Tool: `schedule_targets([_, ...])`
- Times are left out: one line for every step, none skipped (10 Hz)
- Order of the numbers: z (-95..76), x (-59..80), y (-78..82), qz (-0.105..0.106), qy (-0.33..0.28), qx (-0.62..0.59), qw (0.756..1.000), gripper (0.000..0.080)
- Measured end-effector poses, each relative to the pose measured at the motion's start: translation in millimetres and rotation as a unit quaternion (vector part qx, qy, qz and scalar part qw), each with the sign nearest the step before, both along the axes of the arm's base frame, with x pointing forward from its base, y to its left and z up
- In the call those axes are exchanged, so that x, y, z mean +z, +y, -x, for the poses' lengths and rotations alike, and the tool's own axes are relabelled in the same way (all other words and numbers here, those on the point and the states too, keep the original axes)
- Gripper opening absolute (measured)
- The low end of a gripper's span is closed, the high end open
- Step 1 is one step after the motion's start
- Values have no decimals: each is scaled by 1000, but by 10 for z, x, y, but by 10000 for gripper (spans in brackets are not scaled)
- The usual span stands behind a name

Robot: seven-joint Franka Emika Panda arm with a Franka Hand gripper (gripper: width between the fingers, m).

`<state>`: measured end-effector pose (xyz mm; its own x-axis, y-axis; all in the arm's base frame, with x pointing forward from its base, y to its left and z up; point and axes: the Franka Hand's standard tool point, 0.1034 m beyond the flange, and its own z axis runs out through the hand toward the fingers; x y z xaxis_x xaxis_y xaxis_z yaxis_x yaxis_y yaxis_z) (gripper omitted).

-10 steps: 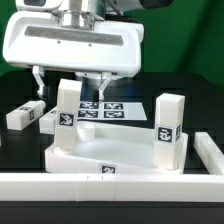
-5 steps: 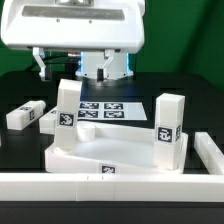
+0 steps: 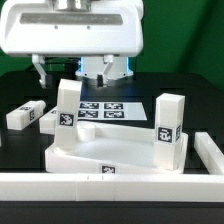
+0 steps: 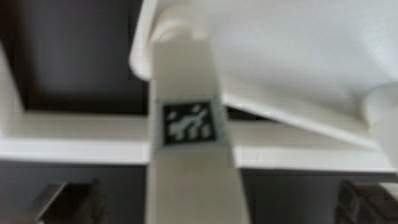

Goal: Assemble desk

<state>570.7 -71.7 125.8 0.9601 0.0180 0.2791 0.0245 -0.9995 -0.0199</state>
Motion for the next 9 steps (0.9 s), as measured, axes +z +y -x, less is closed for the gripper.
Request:
schedule_targets([-1,9,2,-10,36,5,999,649])
schedule_targets([10,-3,-14,-16,66,12,998,649])
schedule_targets([23,-3,-33,-25,105,19,994,649])
schedule_targets([9,25,-58,-33,127,18,991,649])
schedule_targets([21,12,-18,-37,152,20,987,649])
schedule_targets([3,7,-19,-37,152,20,987,649])
schedule_targets([-8,-5,-50,-29,149,23,988,649])
schedule_targets([-51,-41,-118,-4,142,28,989,649])
schedule_targets([-95,-36,-135,12,133,29,991,649])
